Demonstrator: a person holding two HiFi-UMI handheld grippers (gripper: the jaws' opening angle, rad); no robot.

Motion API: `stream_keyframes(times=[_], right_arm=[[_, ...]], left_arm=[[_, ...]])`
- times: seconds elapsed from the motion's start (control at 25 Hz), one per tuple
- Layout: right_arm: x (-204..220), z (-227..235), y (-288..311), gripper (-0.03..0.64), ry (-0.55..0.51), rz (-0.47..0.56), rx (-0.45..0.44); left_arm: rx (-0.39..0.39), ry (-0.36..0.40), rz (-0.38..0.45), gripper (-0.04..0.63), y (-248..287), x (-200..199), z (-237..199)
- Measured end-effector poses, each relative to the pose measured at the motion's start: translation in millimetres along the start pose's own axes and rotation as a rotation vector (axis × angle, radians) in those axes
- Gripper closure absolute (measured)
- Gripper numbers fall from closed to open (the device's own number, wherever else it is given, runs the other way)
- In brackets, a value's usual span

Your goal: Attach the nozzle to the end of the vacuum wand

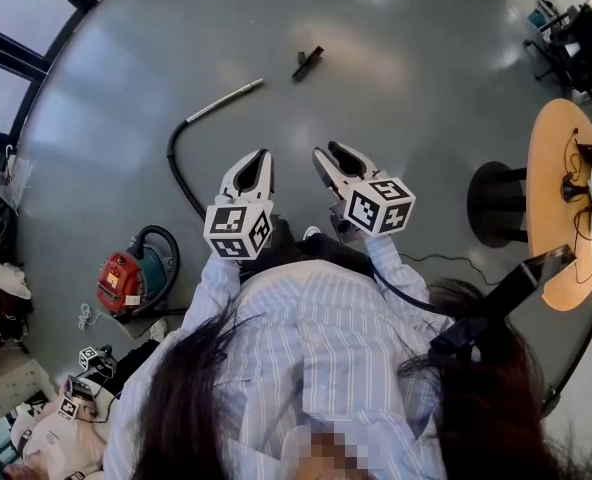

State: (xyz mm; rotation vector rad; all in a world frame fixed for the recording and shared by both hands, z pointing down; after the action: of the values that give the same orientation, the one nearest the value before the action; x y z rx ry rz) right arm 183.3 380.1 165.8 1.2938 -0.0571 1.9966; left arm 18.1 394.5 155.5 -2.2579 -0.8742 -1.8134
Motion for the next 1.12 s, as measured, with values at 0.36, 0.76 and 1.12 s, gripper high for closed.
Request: stream_keyframes(times=[0.36,0.76,1.12], right_arm=[[3.3,17.7,12.2,0.459,0.006,-0.040,0.007],[-23.8,43.1,91.4,0.459,0.018,-0.070,0.062],[-88.3,42.8,225.0,0.459,0.038,-0.082,0.108]], left_arm=[[-0.073,0.005,-0.038,0.588,5.9,6.5,-13.3],[-0.050,-0.034,-0.054,0.588,70.6,-10.8,-89.5],[-0.008,-0.041,-0.082,0.588,143.8,-68.3,-212.4]])
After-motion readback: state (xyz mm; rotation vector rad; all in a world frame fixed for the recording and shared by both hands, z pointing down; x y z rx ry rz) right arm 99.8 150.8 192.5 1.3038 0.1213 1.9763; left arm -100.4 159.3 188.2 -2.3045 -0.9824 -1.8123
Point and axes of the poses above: the fingertips, and each gripper's own axes: y forward along the fingers, z to its right, x out of its underside, the point moved 5 cm from there along -y, backward along the fingers, and after that the axes turned 3 degrees about x, right-handed, at the moved point
